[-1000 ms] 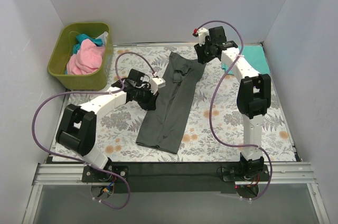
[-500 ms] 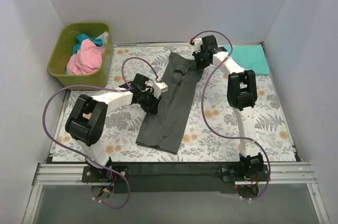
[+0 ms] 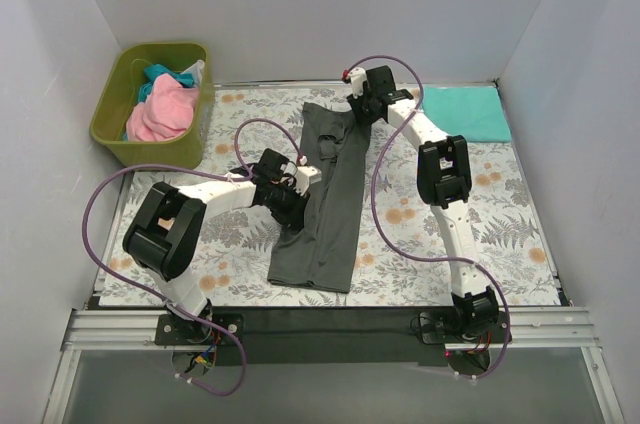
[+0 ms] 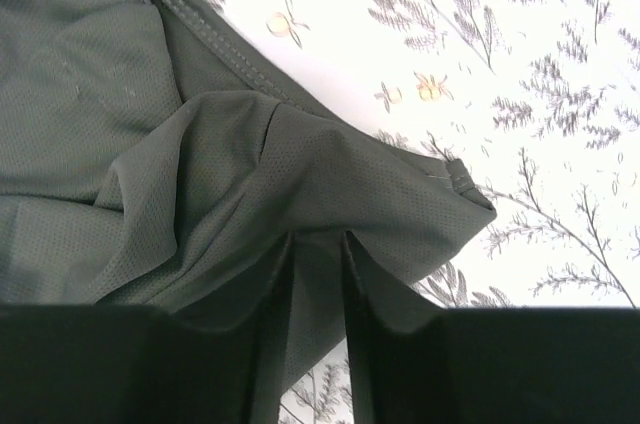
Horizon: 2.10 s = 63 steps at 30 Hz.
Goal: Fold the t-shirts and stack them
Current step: Fold the tshirt
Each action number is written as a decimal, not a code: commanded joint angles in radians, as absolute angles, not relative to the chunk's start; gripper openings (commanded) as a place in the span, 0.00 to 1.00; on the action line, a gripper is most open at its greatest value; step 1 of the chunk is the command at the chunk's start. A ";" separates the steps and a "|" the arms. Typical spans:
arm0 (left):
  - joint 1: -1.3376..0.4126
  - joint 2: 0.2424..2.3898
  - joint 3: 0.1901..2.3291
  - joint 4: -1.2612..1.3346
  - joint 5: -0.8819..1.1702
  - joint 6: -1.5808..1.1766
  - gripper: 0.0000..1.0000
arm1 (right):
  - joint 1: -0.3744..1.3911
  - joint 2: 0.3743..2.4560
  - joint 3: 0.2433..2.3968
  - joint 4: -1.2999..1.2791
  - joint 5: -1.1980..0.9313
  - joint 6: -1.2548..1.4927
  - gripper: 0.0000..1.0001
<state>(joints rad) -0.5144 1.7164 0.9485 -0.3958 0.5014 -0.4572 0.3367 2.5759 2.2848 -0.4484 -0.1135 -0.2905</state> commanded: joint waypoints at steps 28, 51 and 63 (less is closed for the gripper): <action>-0.522 1.601 0.947 -0.456 0.456 -0.584 0.24 | 0.353 2.341 1.963 -0.446 -0.261 -0.130 0.19; -0.522 1.654 0.971 -0.466 0.492 -0.629 0.27 | 0.350 2.550 2.296 -0.502 -0.181 -0.163 0.38; -0.518 1.255 0.868 -0.485 0.661 -0.330 0.41 | 0.373 1.861 1.840 -0.615 -0.466 -0.368 0.81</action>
<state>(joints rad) -0.5171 1.3537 0.9237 -0.4599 0.6010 -0.4824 0.3561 2.0731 1.9190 -0.5583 -0.3496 -0.2752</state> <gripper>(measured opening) 0.408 0.823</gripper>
